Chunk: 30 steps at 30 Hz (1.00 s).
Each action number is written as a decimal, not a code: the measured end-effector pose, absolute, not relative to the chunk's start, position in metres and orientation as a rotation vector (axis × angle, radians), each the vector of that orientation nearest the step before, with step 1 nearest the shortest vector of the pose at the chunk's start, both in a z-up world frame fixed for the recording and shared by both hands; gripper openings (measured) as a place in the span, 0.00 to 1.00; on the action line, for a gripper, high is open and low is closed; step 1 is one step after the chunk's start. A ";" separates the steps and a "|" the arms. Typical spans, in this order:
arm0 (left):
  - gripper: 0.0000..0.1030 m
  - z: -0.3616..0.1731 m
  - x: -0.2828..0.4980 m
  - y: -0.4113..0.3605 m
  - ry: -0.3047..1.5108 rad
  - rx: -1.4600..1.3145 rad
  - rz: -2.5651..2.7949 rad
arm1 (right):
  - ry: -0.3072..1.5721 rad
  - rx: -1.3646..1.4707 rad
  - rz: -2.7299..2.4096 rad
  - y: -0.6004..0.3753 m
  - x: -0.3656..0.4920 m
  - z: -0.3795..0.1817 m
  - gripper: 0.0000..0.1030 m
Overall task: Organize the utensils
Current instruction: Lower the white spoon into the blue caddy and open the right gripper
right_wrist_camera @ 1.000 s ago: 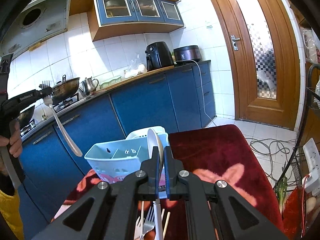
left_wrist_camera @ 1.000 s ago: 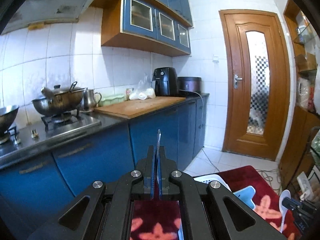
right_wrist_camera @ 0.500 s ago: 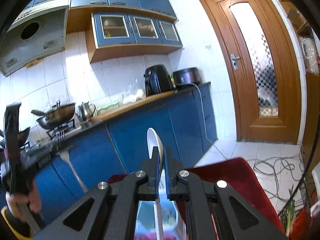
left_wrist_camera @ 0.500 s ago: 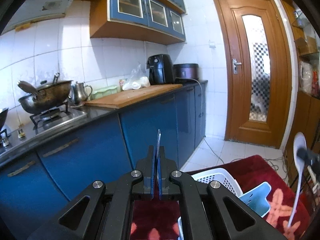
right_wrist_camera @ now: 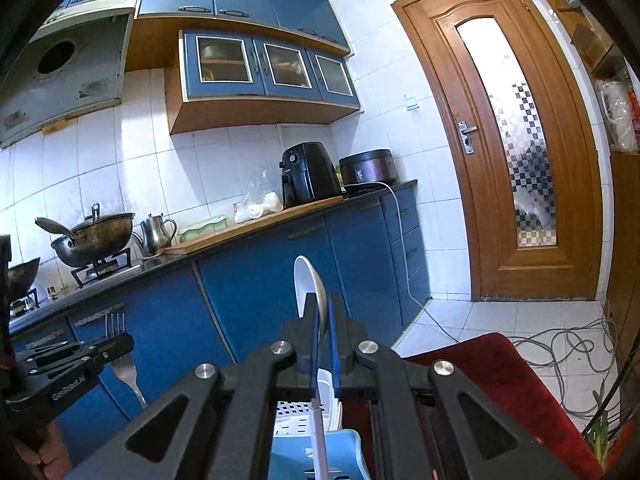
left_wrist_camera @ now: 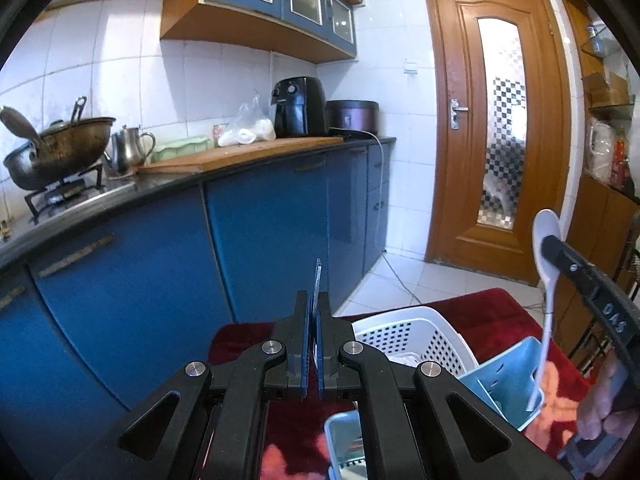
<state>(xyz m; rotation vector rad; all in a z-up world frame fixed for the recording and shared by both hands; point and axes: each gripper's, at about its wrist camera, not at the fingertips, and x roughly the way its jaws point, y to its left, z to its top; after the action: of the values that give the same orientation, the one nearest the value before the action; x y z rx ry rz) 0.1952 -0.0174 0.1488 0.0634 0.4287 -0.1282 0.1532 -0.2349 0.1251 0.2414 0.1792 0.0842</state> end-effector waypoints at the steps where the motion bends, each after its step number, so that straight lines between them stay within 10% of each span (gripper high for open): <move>1: 0.02 0.148 0.195 -0.017 0.431 0.060 -0.134 | 0.178 0.234 0.081 -0.234 0.154 0.123 0.06; 25: 0.07 0.124 0.179 -0.023 0.494 0.035 -0.178 | 0.241 0.173 0.083 -0.227 0.138 0.094 0.08; 30: 0.15 0.126 0.174 -0.023 0.494 0.033 -0.164 | 0.265 0.196 0.114 -0.229 0.133 0.092 0.29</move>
<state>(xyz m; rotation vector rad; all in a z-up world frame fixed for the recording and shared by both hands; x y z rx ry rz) 0.1741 -0.0226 0.1262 0.0330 0.4942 -0.1644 0.1329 -0.2291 0.0923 0.1960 0.2648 0.1138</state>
